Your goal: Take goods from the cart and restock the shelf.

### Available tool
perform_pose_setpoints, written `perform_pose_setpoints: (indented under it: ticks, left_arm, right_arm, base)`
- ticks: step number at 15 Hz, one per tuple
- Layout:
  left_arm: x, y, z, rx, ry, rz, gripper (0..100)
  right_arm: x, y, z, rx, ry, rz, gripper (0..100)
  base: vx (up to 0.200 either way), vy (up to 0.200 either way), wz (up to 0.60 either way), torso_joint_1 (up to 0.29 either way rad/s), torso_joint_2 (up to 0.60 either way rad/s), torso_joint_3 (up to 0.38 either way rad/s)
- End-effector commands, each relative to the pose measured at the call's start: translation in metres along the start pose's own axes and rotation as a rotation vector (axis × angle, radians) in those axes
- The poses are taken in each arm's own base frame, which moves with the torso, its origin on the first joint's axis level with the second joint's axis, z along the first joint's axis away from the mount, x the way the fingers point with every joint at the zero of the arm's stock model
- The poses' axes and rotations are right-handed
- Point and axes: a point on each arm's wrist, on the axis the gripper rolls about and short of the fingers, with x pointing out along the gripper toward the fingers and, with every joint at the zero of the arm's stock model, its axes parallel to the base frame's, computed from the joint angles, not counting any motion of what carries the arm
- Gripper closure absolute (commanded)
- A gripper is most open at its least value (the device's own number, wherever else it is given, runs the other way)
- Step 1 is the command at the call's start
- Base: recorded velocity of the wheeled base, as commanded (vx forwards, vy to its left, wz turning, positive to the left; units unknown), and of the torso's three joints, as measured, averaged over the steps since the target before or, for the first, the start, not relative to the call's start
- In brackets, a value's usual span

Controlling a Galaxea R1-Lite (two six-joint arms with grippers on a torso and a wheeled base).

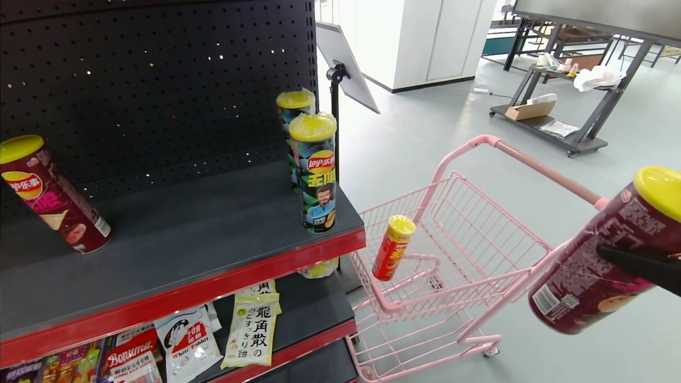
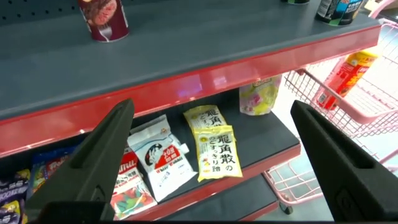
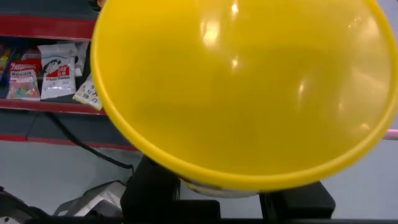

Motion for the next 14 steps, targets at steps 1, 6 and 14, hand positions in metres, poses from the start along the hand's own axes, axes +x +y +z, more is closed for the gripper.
perform_pose_setpoints:
  ticks: [1, 6, 14]
  left_arm:
    - [0.000, 0.000, 0.000, 0.000, 0.001, 0.000, 0]
    - [0.000, 0.000, 0.000, -0.002, 0.001, 0.000, 0]
    - [0.000, 0.000, 0.000, -0.002, 0.001, 0.000, 0]
  right_arm:
    - [0.021, -0.004, 0.000, -0.013, 0.067, 0.022, 100]
    - [0.031, -0.006, -0.001, -0.025, 0.071, 0.019, 100]
    - [0.027, -0.003, -0.018, -0.015, 0.105, 0.016, 100]
  base:
    - [0.000, 0.000, 0.00, 0.144, -0.34, -0.183]
    - [0.000, 0.000, 0.36, 0.015, -0.03, -0.014]
    - [0.000, 0.000, 0.45, 0.007, 0.00, 0.002]
